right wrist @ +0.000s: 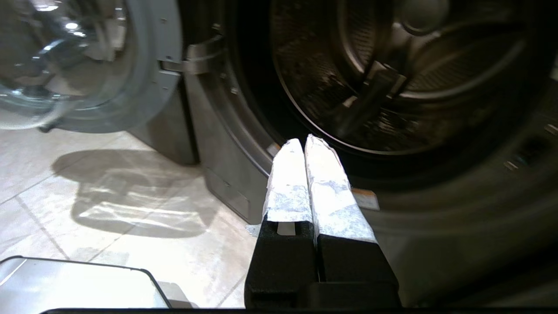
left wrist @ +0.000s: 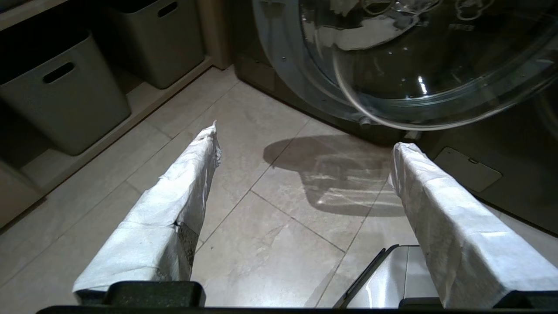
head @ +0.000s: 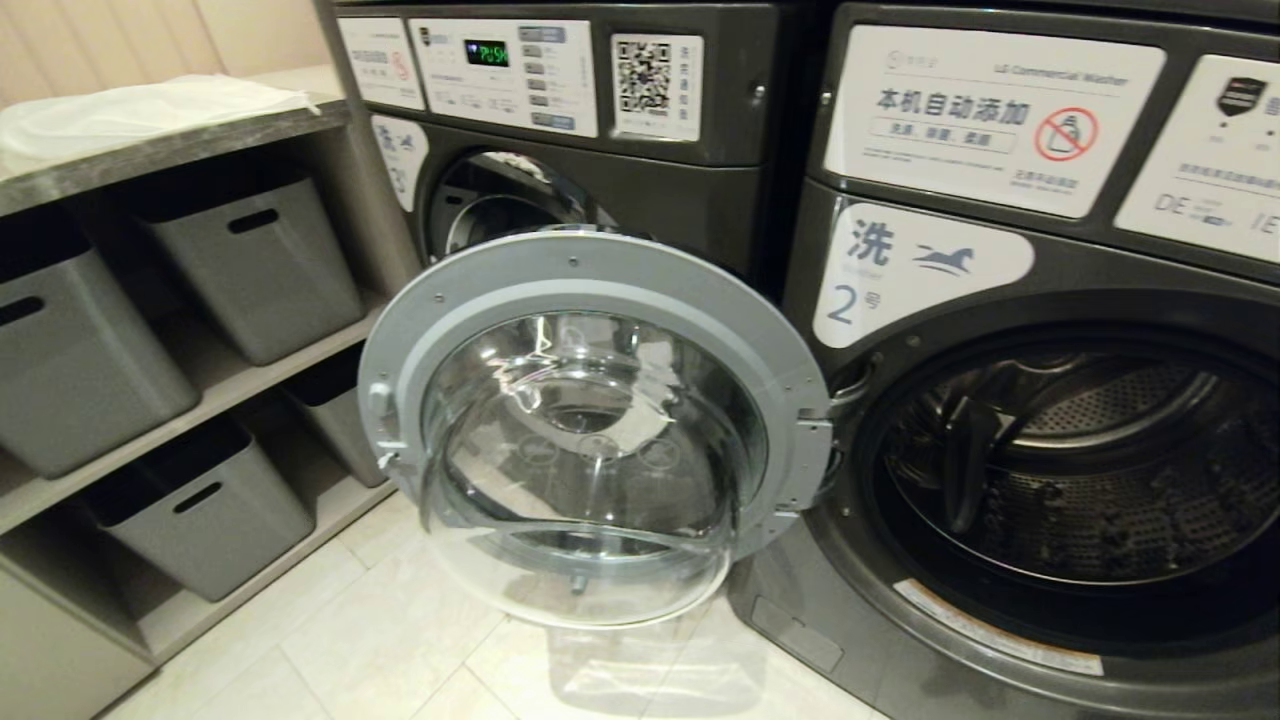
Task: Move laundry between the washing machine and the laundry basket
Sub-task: Close the washing machine door with the left hand
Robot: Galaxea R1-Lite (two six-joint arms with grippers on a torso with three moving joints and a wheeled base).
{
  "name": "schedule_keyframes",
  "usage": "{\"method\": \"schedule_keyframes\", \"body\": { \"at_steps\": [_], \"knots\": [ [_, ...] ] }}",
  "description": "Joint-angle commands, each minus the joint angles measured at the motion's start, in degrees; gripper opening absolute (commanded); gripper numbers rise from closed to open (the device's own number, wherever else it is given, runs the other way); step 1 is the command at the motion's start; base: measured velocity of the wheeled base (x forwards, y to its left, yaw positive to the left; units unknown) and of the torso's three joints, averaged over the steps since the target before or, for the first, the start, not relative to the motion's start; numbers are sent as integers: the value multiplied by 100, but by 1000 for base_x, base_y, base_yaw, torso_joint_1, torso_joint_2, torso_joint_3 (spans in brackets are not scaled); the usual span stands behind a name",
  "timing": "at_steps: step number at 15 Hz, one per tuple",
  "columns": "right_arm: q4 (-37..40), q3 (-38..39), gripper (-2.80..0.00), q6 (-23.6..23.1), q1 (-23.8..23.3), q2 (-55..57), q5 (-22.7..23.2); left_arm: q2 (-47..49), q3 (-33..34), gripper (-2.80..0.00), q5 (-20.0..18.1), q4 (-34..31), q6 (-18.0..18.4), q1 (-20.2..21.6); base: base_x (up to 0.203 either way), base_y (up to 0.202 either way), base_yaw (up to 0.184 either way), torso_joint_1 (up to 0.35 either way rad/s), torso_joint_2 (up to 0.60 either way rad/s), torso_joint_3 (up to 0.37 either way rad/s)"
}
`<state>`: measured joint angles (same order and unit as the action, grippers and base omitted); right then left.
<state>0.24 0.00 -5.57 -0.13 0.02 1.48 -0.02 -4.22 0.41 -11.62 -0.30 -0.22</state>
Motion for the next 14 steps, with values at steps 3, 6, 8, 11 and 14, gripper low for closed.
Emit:
{"method": "schedule_keyframes", "body": {
  "at_steps": [3,6,8,11,14],
  "knots": [
    [2,0,-280,-5,-4,-2,1,-15,0,0,2,-7,-5,1,0,7,-174,2,1,3],
    [2,0,-280,-5,-4,-2,1,-15,0,0,2,-7,4,-4,-2,4,-112,4,2,2],
    [2,0,-280,-5,-4,-2,-8,-14,0,0,2,-7,-5,-4,0,0,0,0,0,0],
    [-7,0,-280,4,-3,-2,10,-15,0,0,2,-7,-5,-4,0,0,0,0,0,0],
    [-7,0,-280,4,3,-2,9,-15,0,0,2,-7,-5,-4,0,0,0,0,0,0]
  ]
}}
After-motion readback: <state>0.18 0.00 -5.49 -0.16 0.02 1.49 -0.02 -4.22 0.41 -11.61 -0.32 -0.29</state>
